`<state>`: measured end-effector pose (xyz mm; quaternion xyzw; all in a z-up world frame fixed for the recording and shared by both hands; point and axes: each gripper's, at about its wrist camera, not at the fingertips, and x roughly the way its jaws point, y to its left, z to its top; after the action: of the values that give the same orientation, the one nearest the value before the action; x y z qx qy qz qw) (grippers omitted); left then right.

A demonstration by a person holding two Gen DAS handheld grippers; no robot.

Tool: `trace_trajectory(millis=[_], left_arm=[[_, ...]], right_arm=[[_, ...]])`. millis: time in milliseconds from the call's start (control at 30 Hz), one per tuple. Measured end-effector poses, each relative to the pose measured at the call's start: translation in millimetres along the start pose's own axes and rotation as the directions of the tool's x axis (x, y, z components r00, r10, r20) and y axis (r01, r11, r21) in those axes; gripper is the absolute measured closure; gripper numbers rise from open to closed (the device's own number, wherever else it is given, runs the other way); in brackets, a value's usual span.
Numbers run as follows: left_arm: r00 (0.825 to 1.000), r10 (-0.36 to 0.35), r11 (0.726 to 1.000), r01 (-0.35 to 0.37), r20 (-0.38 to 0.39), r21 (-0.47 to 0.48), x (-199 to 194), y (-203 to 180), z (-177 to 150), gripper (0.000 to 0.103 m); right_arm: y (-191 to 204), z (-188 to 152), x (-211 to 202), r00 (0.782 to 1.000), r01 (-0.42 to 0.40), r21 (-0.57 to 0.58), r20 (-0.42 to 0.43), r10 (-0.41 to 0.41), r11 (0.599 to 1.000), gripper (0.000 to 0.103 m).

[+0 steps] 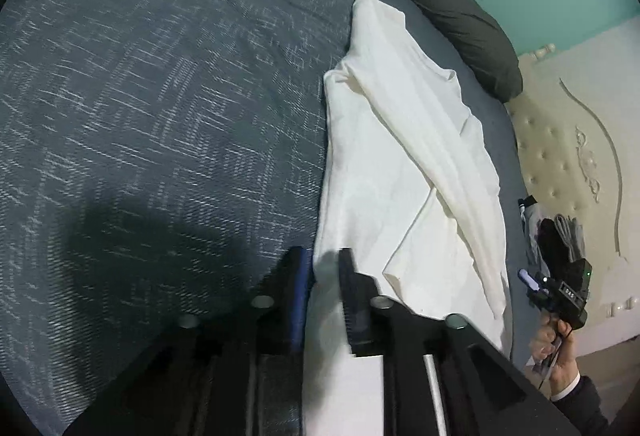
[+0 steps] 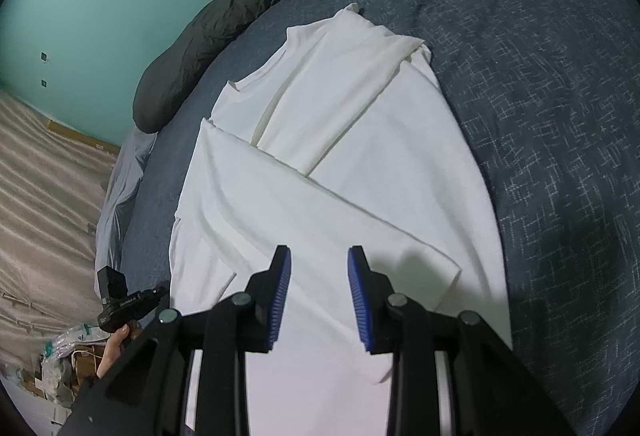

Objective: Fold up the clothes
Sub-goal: 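Move both open grippers to the two corners of the white shirt hem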

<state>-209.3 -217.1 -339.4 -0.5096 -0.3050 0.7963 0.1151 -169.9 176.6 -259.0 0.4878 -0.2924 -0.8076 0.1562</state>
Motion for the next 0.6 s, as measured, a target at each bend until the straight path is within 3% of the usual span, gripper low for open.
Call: trace_trajectory(millis=[133, 200, 233, 500, 600], left_arm=[[1.0, 0.006, 1.0, -0.006, 0.005, 0.013, 6.7, -2.3, 1.4, 0.083], [0.999, 0.032, 0.999, -0.032, 0.006, 0.032, 7.8, -4.5, 0.5, 0.097], [0.999, 0.045, 0.998, -0.045, 0.007, 0.042, 8.4, -5.7, 0.0, 0.099], [0.995, 0.088, 0.994, -0.091, 0.048, 0.053, -6.0, -12.0, 4.7, 0.101], [0.99, 0.137, 0.987, -0.14, 0.039, 0.079, -0.8, -16.8, 7.1, 0.101]], right_arm=[[1.3, 1.2, -0.7, 1.0, -0.001, -0.004, 0.0, 0.001, 1.0, 0.074], [0.7, 2.2, -0.8, 1.0, -0.001, -0.001, 0.003, 0.001, 1.0, 0.074], [0.9, 2.3, -0.5, 1.0, 0.0, -0.001, 0.004, 0.0, 1.0, 0.074], [2.7, 0.0, 0.9, 1.0, -0.003, 0.003, 0.005, 0.003, 1.0, 0.074], [1.8, -2.0, 0.0, 1.0, 0.004, 0.003, 0.005, -0.004, 1.0, 0.074]])
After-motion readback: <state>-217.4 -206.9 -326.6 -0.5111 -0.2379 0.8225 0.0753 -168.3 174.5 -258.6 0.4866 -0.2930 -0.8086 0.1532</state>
